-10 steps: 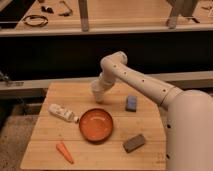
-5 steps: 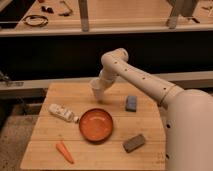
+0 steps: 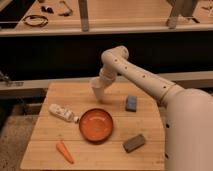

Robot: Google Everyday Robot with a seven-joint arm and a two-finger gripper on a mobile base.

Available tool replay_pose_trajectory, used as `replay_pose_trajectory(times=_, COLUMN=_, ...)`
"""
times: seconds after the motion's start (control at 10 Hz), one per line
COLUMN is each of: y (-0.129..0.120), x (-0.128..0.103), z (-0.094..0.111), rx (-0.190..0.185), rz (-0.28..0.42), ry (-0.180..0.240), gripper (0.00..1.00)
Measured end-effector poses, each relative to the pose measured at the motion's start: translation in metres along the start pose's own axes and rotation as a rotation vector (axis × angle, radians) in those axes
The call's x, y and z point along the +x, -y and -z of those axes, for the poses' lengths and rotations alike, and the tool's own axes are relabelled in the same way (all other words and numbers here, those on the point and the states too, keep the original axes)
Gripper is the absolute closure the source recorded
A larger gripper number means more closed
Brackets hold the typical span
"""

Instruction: Pick up the ceramic cup

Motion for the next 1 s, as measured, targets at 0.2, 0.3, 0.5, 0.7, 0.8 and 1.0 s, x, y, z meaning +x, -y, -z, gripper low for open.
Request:
replay_pose_trajectory(times=0.2, y=0.002, x=0.000, z=0.004, rx=-0.005, rz=0.014, ry=0.000, gripper=0.98)
replay_pose_trajectory(times=0.3, y=0.002, x=0.000, z=0.005, rx=-0.007, rz=0.019, ry=0.000, gripper=0.98)
replay_pose_trajectory(times=0.5, y=0.003, x=0.001, z=0.008, rx=-0.012, rz=0.026, ry=0.000, gripper=0.98)
replay_pose_trajectory(times=0.7, y=0.004, x=0.000, z=0.010, rx=-0.016, rz=0.041, ry=0.000, gripper=0.98)
replay_pose_trajectory(times=0.8, y=0.005, x=0.000, z=0.011, rx=-0.018, rz=0.046, ry=-0.001, gripper=0.98)
replay_pose_trajectory(times=1.0, y=0.005, x=0.000, z=0.013, rx=-0.024, rz=0.055, ry=-0.001, gripper=0.98)
